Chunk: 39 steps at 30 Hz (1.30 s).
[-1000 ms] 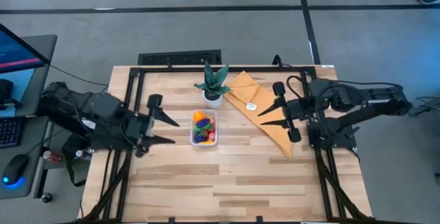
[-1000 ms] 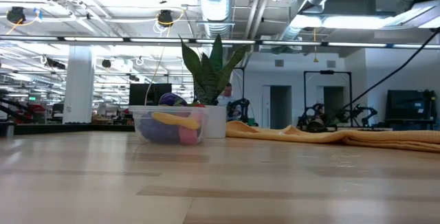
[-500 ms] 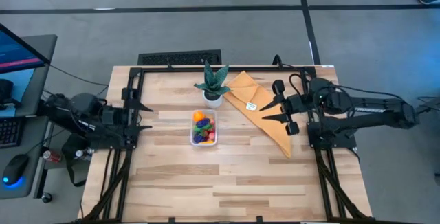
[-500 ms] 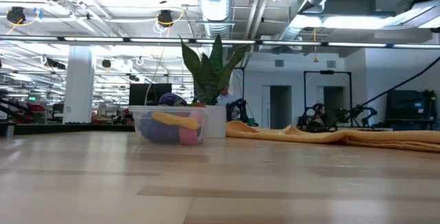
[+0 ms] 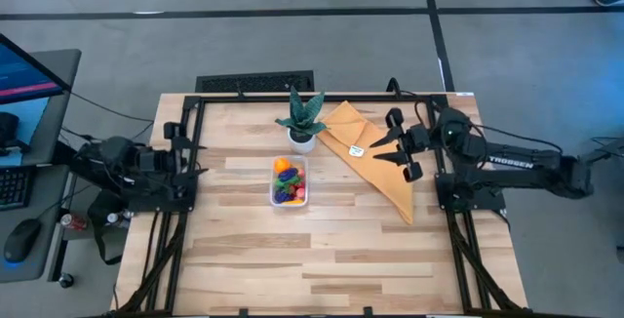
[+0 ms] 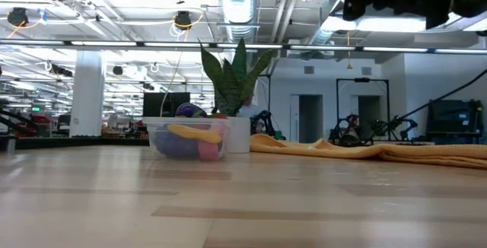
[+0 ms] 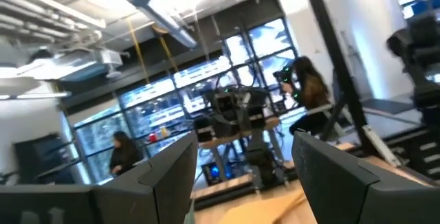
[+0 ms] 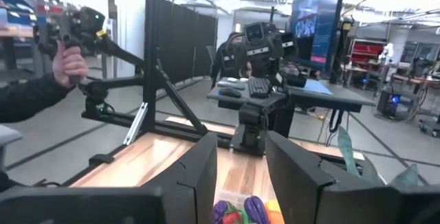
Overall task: Pick and placing Produce into tupperware
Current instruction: Return to Home Position
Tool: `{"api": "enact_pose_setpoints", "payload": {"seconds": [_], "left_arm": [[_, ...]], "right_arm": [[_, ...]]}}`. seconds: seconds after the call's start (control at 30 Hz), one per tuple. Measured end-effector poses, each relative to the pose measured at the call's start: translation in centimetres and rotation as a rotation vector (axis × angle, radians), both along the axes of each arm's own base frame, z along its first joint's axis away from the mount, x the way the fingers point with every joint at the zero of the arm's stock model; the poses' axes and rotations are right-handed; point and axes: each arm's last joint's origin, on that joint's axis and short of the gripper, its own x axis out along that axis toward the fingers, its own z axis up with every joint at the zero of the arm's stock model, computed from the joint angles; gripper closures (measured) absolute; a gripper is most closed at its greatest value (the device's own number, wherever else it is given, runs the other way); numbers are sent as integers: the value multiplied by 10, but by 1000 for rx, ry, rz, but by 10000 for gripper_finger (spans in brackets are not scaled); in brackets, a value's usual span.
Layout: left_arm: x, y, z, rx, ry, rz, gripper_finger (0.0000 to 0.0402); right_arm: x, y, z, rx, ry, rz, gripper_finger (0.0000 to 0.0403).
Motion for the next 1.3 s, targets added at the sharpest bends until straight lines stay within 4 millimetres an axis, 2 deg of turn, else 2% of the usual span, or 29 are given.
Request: {"api": "enact_pose_setpoints", "payload": {"seconds": [0.33, 0.5, 0.6, 0.77, 0.87, 1.0, 1.23, 1.3], "left_arm": [[-3, 2, 3, 6, 5, 38, 174], [-3, 6, 3, -24, 23, 182, 174], [-6, 6, 6, -18, 22, 162, 174], [-6, 2, 7, 20, 6, -4, 174], [-2, 0, 0, 20, 26, -5, 174], [2, 4, -6, -23, 54, 136, 174], [-10, 6, 15, 5, -42, 92, 174], [-11, 6, 15, 16, -25, 85, 174]], "right_arm": [[-11, -23, -17, 50, -13, 30, 284], [-13, -30, -21, 63, -1, -5, 284], [-17, -36, -21, 76, -2, -42, 284], [-20, -39, -17, 63, -29, -24, 284], [-18, -36, -15, 45, -50, -1, 284], [-12, -32, -15, 26, -76, 38, 284], [3, -40, -27, 38, -62, 47, 284], [7, -42, -31, 42, -55, 48, 284]]}}
